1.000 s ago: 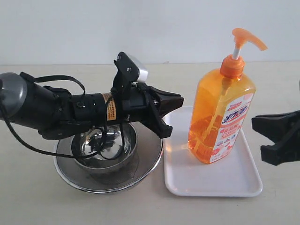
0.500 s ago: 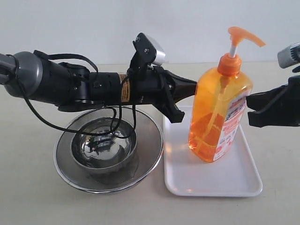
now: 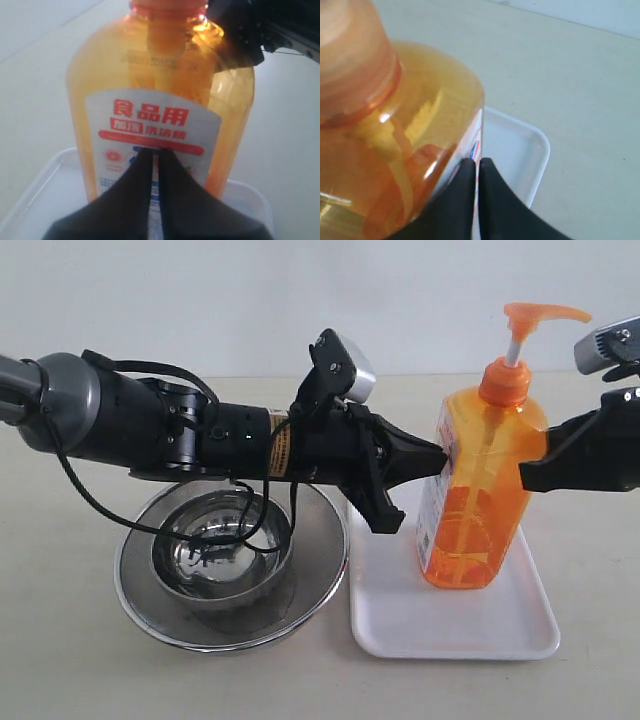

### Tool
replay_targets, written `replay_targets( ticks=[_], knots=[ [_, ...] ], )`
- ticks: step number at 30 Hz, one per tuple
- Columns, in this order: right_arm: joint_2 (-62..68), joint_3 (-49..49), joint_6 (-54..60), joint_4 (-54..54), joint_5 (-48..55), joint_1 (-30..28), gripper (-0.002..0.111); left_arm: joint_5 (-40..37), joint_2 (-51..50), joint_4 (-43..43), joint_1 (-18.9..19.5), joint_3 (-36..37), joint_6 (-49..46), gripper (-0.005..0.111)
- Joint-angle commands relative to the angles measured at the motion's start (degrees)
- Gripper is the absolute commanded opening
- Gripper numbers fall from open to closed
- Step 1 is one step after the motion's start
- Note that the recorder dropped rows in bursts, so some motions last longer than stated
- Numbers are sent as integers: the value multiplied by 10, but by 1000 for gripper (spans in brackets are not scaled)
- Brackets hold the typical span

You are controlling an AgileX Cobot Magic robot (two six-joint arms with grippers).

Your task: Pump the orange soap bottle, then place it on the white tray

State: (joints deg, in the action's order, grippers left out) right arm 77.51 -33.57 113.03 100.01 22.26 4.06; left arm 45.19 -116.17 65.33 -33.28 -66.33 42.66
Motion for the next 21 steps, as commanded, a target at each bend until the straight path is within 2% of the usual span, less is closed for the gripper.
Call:
replay_targets(
  ticks=[1,5,10,16,21],
  knots=[
    [4,-5,6,-1,27,-1,0,8,15,4,-7,-2,9,5],
    [2,-5,6,-1,13,-1,0,-15,20,4,-6,-2,11,5],
    [-54,1,-18,-1,-84,-1,0,-87,60,5,2,2,30,5],
    [-201,43,-63,-1,-90,-1,0,-200,167,-9,10,52,30,5],
    [-359,103,-73,-1,-90,-1,0,-309,304,-87,10,119,5,5]
  ],
)
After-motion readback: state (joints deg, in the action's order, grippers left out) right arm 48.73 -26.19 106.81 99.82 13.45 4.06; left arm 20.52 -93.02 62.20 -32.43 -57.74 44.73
